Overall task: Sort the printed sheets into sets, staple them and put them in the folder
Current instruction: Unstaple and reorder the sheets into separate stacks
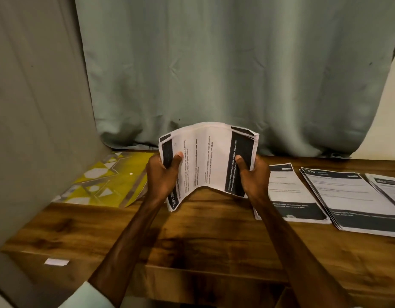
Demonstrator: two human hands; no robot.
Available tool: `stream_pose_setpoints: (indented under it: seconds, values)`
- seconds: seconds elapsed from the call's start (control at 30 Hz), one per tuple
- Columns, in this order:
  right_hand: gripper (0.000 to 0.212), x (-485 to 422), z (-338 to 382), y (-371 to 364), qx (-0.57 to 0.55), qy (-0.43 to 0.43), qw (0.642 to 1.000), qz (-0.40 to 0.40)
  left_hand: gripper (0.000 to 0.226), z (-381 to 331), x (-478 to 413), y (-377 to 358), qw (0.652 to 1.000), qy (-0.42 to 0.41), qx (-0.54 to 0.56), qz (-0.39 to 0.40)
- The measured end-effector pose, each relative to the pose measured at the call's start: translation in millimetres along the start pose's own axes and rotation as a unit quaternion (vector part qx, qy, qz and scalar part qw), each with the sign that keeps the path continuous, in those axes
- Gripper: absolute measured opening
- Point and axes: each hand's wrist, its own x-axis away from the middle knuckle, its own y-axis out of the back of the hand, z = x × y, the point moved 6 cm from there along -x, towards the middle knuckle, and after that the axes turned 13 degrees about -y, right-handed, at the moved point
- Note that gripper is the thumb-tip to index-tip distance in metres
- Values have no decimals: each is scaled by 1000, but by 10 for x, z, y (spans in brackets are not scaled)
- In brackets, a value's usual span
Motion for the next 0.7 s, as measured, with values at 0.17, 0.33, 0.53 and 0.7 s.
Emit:
stream_pose_setpoints:
  seconds: [0.17,0.33,0.53,0.7]
  values:
    - [43,78,-124,-23,-9,-5,1000,-11,22,8,120,-3,1000,4,17,-6]
    - [47,162,-477,-65,-16,-38,999,-10,27,224,297,-48,999,36,19,14]
    - [43,12,-235,-62,-24,-17,999,-20,28,135,64,6,1000,17,8,-6]
    - [47,36,-390,-146,0,-21,1000,7,36,289,109,-14,999,37,-5,15]
